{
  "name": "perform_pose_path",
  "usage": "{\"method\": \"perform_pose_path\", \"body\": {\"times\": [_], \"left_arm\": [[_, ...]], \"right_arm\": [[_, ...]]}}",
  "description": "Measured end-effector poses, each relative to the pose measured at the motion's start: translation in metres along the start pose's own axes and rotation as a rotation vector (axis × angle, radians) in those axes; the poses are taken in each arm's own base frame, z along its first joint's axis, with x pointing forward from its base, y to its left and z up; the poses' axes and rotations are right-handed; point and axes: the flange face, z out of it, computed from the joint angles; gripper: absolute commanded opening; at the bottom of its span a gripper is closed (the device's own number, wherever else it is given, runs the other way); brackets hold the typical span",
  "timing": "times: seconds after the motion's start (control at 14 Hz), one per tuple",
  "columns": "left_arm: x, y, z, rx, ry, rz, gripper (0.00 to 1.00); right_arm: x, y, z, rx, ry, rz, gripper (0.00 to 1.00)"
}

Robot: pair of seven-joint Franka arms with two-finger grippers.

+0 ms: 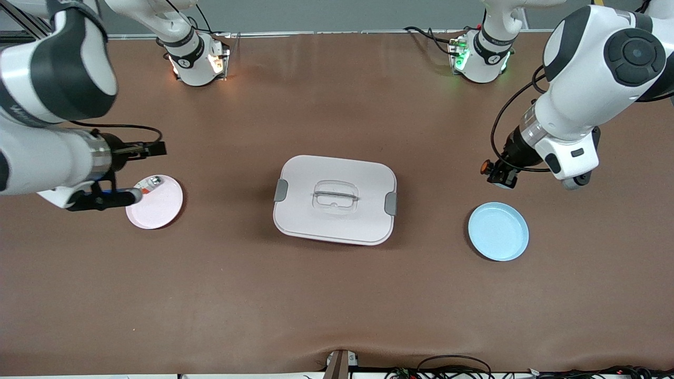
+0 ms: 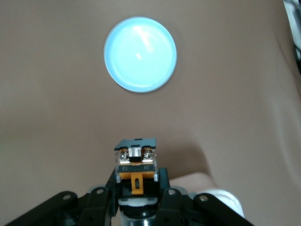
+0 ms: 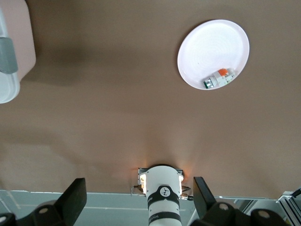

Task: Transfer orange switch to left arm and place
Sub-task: 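Pull the switch away with the left gripper while the right gripper retracts, then move the switch over the light-blue dish with the left gripper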

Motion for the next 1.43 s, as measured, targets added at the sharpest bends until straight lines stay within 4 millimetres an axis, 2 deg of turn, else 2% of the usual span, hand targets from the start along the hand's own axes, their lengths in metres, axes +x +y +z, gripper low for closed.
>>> {"method": "perform_pose_path", "body": {"times": [0.14,0.43,0.57,0.71,0.93,1.14,1.43], "left_arm": [[0.012,-0.002,0.002,0.007,0.009,-0.051,0.00],[0.049,-0.007,0.011,0.024,0.006,-0.114,0.00],[0.061,-0.007,0.020,0.038,0.002,-0.132,0.00],[0.071,-0.008,0.028,0.053,-0.003,-0.148,0.00],[0.084,-0.009,0.042,0.074,-0.008,-0.169,0.00],[0.096,-0.011,0.067,0.085,0.026,-0.170,0.00],[0.112,-0.015,0.106,0.044,0.057,-0.175,0.00]], "right_arm": [[-0.001,0.011,0.000,0.008,-0.007,0.010,1.00],[0.003,0.015,0.007,0.009,-0.027,0.017,1.00],[0.006,0.018,0.013,0.005,-0.041,0.024,1.00],[0.008,0.031,0.014,-0.005,-0.041,0.049,1.00],[0.009,0.064,0.013,0.014,-0.032,0.099,1.00],[0.009,0.089,0.013,0.034,-0.023,0.134,1.00],[0.010,0.094,0.012,0.039,-0.011,0.142,1.00]]}}
